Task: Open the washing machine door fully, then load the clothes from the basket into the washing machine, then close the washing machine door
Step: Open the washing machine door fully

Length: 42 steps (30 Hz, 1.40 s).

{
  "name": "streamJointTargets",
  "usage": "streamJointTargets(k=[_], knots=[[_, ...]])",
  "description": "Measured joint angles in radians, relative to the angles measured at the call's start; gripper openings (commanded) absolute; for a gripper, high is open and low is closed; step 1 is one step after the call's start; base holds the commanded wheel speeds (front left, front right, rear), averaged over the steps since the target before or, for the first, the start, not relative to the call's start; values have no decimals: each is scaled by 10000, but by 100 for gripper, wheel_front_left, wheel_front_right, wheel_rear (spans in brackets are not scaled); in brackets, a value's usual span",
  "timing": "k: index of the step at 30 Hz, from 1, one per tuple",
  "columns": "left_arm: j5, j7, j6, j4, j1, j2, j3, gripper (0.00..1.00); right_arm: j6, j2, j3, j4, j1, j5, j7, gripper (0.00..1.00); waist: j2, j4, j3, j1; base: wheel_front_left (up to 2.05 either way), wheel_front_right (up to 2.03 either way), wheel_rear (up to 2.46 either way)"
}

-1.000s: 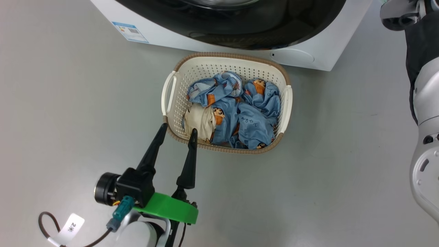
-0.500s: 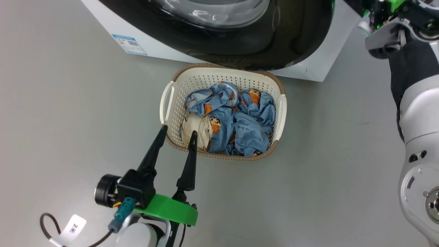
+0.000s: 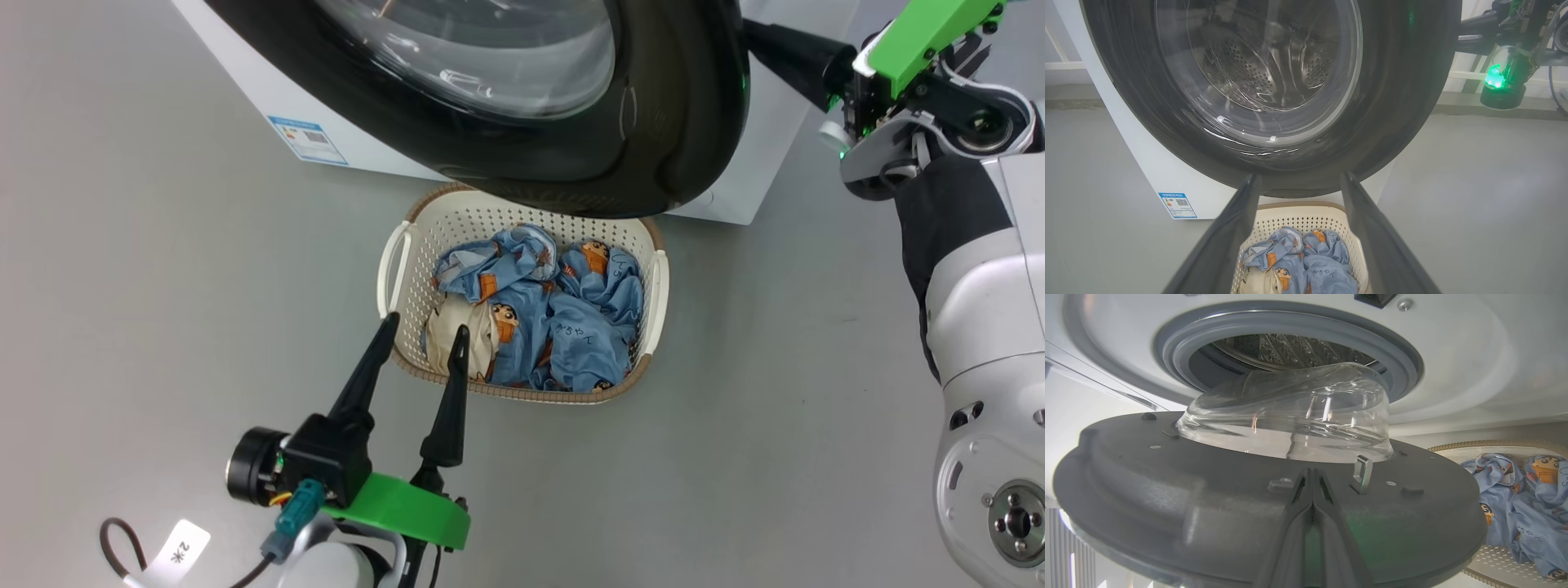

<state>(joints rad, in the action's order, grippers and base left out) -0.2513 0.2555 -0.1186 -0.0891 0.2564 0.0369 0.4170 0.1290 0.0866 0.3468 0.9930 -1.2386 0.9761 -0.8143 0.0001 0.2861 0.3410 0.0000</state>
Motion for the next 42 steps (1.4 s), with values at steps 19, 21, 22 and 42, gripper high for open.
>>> streamJointTargets(k=[19, 21, 22, 42], knots=[[90, 0, 2, -77, -372, 4, -58, 100, 0, -10, -1593, 77, 1096, 1785, -128, 0, 0, 17, -641, 0, 0, 0, 0], [92, 0, 8, -82, -378, 6, -61, 100, 0, -19, -1820, 81, 1260, 2046, -128, 0, 0, 3, -732, 0, 0, 0, 0], [94, 0, 12, -82, -383, 6, -61, 100, 0, -21, -1931, 81, 1345, 2176, -127, 0, 0, -4, -779, 0, 0, 0, 0], [291, 0, 88, -188, -825, 15, -71, 100, 0, -48, -4602, -265, 2862, 4846, 140, 0, 0, -155, -1530, 0, 0, 0, 0]])
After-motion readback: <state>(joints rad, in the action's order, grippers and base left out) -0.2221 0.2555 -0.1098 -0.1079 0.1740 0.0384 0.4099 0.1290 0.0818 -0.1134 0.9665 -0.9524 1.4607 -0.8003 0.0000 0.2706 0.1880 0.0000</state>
